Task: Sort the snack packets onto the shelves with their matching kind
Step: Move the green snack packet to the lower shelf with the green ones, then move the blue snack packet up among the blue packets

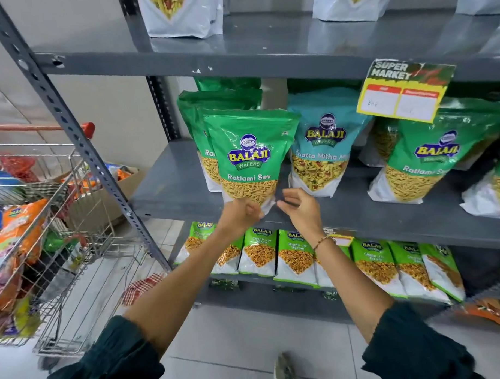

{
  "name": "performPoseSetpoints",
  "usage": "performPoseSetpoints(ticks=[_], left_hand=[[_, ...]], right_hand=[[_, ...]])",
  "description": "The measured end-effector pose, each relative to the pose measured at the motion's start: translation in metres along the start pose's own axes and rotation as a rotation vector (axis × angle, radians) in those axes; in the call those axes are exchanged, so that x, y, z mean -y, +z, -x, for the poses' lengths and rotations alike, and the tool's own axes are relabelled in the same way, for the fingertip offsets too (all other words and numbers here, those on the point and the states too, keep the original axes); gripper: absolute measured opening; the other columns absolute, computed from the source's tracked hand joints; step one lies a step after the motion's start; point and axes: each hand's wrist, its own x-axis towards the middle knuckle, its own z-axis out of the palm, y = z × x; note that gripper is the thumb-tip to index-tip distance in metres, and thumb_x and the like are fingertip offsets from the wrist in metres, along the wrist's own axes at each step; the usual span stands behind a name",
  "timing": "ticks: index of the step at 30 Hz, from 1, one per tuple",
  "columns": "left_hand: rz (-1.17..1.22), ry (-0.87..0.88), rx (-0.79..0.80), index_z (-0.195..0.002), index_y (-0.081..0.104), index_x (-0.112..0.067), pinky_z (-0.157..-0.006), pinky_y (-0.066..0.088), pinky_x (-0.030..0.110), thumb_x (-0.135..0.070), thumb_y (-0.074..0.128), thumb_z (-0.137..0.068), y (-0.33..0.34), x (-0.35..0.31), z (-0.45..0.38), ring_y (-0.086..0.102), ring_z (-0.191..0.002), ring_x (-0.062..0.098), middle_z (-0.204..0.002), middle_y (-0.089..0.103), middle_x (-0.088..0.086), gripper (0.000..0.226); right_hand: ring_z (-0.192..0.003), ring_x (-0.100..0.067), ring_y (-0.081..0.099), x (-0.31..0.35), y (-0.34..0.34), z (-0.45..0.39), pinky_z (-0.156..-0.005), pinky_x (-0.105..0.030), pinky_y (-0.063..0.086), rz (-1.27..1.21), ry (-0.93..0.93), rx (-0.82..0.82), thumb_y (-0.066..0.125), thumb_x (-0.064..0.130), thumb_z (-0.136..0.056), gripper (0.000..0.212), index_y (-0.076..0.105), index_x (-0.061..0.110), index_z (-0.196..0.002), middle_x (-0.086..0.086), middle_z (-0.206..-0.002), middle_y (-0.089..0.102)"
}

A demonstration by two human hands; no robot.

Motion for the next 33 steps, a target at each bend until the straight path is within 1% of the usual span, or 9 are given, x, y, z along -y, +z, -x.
performPoseSetpoints(ticks=[2, 6, 10, 15, 19, 21, 24, 29, 33], left_hand=[[0.053, 0.105, 0.083, -0.11, 0.062, -0.004, -0.075, 0.046, 0.012, -0.021, 0.068, -0.081, 0.017, -0.021, 0.003, 0.065, -0.1, 0.021, -0.113, 0.07, 0.014, 0.034], [0.056, 0.233, 0.104, -0.139, 0.036, -0.005, -0.101, 0.039, 0.03, -0.025, 0.065, -0.084, 0.051, -0.061, -0.012, 0.046, -0.131, 0.029, -0.143, 0.046, 0.014, 0.065], [0.257, 0.224, 0.031, -0.145, 0.006, 0.001, -0.108, 0.027, 0.026, -0.02, 0.065, -0.083, 0.07, -0.096, -0.04, 0.028, -0.14, 0.033, -0.15, 0.027, 0.021, 0.088], [0.381, 0.008, 0.062, -0.14, -0.027, 0.0, -0.121, 0.007, 0.043, -0.076, 0.052, -0.066, 0.092, -0.106, -0.082, -0.002, -0.149, 0.028, -0.16, -0.009, 0.015, 0.132], [0.338, 0.01, 0.102, -0.138, -0.031, 0.0, -0.121, -0.002, 0.044, -0.063, 0.045, -0.082, 0.112, -0.084, -0.105, -0.015, -0.147, 0.031, -0.156, -0.023, 0.019, 0.113], [0.364, 0.035, 0.123, -0.141, -0.03, -0.009, -0.12, 0.011, 0.043, -0.077, 0.037, -0.071, 0.121, -0.066, -0.116, 0.002, -0.148, 0.028, -0.161, -0.01, 0.015, 0.118], [0.355, 0.036, 0.025, -0.148, -0.006, -0.005, -0.114, 0.03, 0.043, -0.061, 0.036, -0.085, 0.125, -0.055, -0.119, 0.031, -0.141, 0.034, -0.155, 0.024, 0.02, 0.093], [0.364, 0.012, -0.023, -0.148, 0.006, -0.005, -0.113, 0.026, 0.034, -0.017, 0.045, -0.095, 0.115, -0.069, -0.12, 0.03, -0.141, 0.029, -0.152, 0.031, 0.016, 0.067], [0.257, 0.058, 0.089, -0.135, 0.036, -0.011, -0.108, 0.037, 0.043, -0.015, 0.049, -0.09, 0.115, -0.063, -0.124, 0.045, -0.129, 0.028, -0.136, 0.048, 0.014, 0.046]], right_hand=[[-0.083, -0.017, 0.065, -0.008, -0.015, 0.008, -0.088, -0.04, 0.054, 0.008, 0.035, -0.059, 0.072, 0.014, -0.075, 0.016, 0.067, 0.014, -0.09, -0.011, -0.091, 0.072], [-0.078, -0.022, 0.067, -0.022, -0.056, 0.005, -0.084, -0.046, 0.055, 0.031, 0.068, -0.138, 0.071, 0.013, -0.075, 0.007, 0.067, 0.018, -0.078, -0.006, -0.076, 0.069], [-0.085, -0.016, 0.065, -0.023, -0.097, -0.021, -0.086, -0.035, 0.054, 0.059, 0.055, -0.244, 0.068, 0.014, -0.079, 0.018, 0.065, 0.007, -0.096, -0.014, -0.094, 0.071], [-0.118, -0.025, 0.052, -0.03, -0.119, -0.071, -0.098, -0.036, 0.041, 0.11, 0.122, -0.14, 0.071, 0.018, -0.078, 0.059, 0.044, 0.0, -0.128, -0.017, -0.13, 0.055], [-0.132, -0.025, 0.039, -0.044, -0.121, -0.095, -0.101, -0.033, 0.034, 0.07, 0.21, -0.008, 0.075, 0.028, -0.074, 0.09, 0.019, 0.004, -0.141, -0.012, -0.143, 0.042], [-0.122, -0.02, 0.047, -0.049, -0.12, -0.098, -0.098, -0.03, 0.038, -0.027, 0.205, 0.022, 0.075, 0.021, -0.073, 0.075, 0.032, 0.007, -0.133, -0.009, -0.131, 0.052], [-0.111, -0.019, 0.058, -0.056, -0.117, -0.102, -0.098, -0.04, 0.046, -0.06, 0.144, 0.016, 0.077, 0.019, -0.071, 0.05, 0.048, 0.016, -0.112, -0.002, -0.113, 0.061], [-0.102, -0.016, 0.059, -0.066, -0.117, -0.096, -0.085, -0.029, 0.051, -0.083, 0.106, -0.06, 0.078, 0.015, -0.069, 0.054, 0.043, 0.008, -0.11, -0.005, -0.112, 0.061], [-0.093, -0.009, 0.058, -0.068, -0.123, -0.068, -0.072, -0.014, 0.046, -0.105, 0.09, -0.152, 0.078, 0.019, -0.07, 0.048, 0.042, 0.013, -0.102, 0.003, -0.101, 0.061]])
